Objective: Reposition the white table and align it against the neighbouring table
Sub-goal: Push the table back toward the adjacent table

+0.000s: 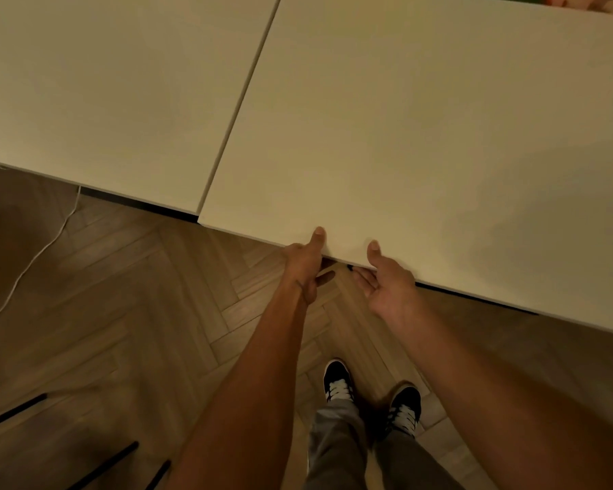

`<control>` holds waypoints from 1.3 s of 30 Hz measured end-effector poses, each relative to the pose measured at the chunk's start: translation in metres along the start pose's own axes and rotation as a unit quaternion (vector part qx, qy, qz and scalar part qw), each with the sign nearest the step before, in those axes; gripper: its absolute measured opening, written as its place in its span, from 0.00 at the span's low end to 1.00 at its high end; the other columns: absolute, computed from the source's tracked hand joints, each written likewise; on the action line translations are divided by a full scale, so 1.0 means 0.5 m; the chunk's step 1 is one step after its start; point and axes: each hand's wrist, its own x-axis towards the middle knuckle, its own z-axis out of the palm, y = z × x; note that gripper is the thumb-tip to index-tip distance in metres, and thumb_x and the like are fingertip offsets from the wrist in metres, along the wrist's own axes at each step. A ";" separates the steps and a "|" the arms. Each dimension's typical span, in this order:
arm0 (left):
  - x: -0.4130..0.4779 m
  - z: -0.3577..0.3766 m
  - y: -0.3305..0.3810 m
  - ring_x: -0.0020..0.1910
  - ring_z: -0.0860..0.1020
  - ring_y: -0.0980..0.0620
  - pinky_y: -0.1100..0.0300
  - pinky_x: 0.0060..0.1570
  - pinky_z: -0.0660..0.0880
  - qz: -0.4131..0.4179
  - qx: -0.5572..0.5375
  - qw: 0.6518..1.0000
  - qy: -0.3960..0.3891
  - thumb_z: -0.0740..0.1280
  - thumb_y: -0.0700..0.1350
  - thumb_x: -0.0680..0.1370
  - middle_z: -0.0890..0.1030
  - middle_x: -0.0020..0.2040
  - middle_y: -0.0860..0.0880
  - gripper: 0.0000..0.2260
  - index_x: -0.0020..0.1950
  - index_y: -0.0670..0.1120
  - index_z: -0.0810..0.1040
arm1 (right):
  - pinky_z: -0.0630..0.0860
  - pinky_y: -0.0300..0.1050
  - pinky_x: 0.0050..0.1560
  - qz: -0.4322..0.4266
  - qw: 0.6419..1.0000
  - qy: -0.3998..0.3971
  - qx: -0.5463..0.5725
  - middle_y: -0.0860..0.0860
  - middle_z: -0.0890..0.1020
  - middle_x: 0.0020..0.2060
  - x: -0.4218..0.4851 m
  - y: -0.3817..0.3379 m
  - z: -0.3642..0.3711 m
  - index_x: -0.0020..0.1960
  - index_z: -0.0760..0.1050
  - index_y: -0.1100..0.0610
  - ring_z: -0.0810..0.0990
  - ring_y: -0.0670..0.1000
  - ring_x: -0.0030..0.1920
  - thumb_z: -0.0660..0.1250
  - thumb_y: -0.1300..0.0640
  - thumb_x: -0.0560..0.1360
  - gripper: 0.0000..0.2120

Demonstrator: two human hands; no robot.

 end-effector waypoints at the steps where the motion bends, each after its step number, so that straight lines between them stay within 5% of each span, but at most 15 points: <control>1: 0.001 0.001 0.006 0.59 0.83 0.47 0.50 0.49 0.81 0.003 0.002 1.000 0.000 0.66 0.56 0.83 0.80 0.62 0.46 0.25 0.72 0.42 0.66 | 0.82 0.48 0.56 -0.002 1.000 0.000 0.001 0.58 0.83 0.54 0.001 -0.002 0.005 0.62 0.76 0.64 0.83 0.52 0.47 0.74 0.54 0.75 0.21; 9: 0.009 0.002 0.006 0.58 0.83 0.46 0.52 0.43 0.81 0.025 -0.010 1.000 0.008 0.67 0.55 0.82 0.80 0.63 0.43 0.25 0.72 0.42 0.67 | 0.81 0.50 0.58 -0.006 1.000 -0.016 0.003 0.58 0.82 0.57 0.001 -0.001 0.002 0.65 0.75 0.64 0.83 0.52 0.50 0.76 0.54 0.74 0.25; 16: -0.003 0.017 -0.017 0.51 0.83 0.50 0.54 0.41 0.81 0.042 -0.039 0.998 -0.006 0.69 0.52 0.82 0.81 0.63 0.44 0.20 0.71 0.45 0.74 | 0.83 0.47 0.46 -0.002 0.999 -0.039 -0.006 0.56 0.83 0.54 -0.008 -0.014 -0.022 0.62 0.77 0.61 0.83 0.52 0.47 0.76 0.53 0.74 0.21; 24: -0.055 0.099 -0.094 0.47 0.84 0.51 0.54 0.49 0.81 0.012 -0.004 0.995 -0.102 0.70 0.50 0.81 0.85 0.48 0.47 0.12 0.60 0.44 0.81 | 0.83 0.45 0.44 -0.029 0.999 -0.011 0.020 0.59 0.83 0.55 -0.018 -0.056 -0.113 0.61 0.77 0.59 0.83 0.53 0.46 0.74 0.52 0.76 0.18; 28: -0.075 0.154 -0.138 0.51 0.83 0.52 0.55 0.47 0.81 0.000 0.009 0.993 -0.116 0.71 0.52 0.81 0.85 0.56 0.46 0.19 0.66 0.41 0.79 | 0.82 0.47 0.49 -0.062 0.998 0.018 0.024 0.59 0.82 0.56 -0.015 -0.097 -0.181 0.63 0.77 0.61 0.83 0.53 0.49 0.74 0.52 0.76 0.20; 32: -0.093 0.205 -0.163 0.56 0.83 0.51 0.56 0.44 0.82 -0.015 -0.001 0.994 -0.107 0.72 0.53 0.79 0.82 0.64 0.45 0.26 0.73 0.43 0.72 | 0.82 0.52 0.55 -0.076 0.995 0.046 0.034 0.59 0.80 0.56 -0.019 -0.147 -0.252 0.51 0.75 0.57 0.82 0.56 0.51 0.74 0.49 0.76 0.14; 35: -0.100 0.247 -0.183 0.57 0.83 0.49 0.56 0.39 0.83 -0.027 -0.008 0.996 -0.087 0.74 0.56 0.77 0.83 0.62 0.46 0.28 0.73 0.46 0.72 | 0.82 0.54 0.55 -0.079 0.994 0.057 0.040 0.59 0.80 0.57 -0.012 -0.182 -0.307 0.58 0.74 0.59 0.81 0.57 0.51 0.75 0.50 0.75 0.18; 37: -0.100 0.279 -0.198 0.57 0.83 0.49 0.59 0.36 0.83 -0.024 -0.018 0.997 -0.078 0.77 0.63 0.68 0.82 0.63 0.48 0.42 0.76 0.48 0.68 | 0.82 0.53 0.53 -0.078 0.995 0.050 0.035 0.60 0.79 0.59 0.001 -0.197 -0.340 0.61 0.74 0.60 0.80 0.57 0.53 0.75 0.52 0.74 0.20; 39: -0.086 0.307 -0.211 0.60 0.82 0.48 0.57 0.44 0.84 -0.007 -0.022 0.998 -0.065 0.79 0.67 0.57 0.82 0.65 0.49 0.54 0.78 0.48 0.65 | 0.81 0.51 0.52 -0.076 0.996 0.035 0.023 0.61 0.78 0.60 0.010 -0.206 -0.360 0.60 0.74 0.62 0.80 0.56 0.52 0.76 0.54 0.74 0.20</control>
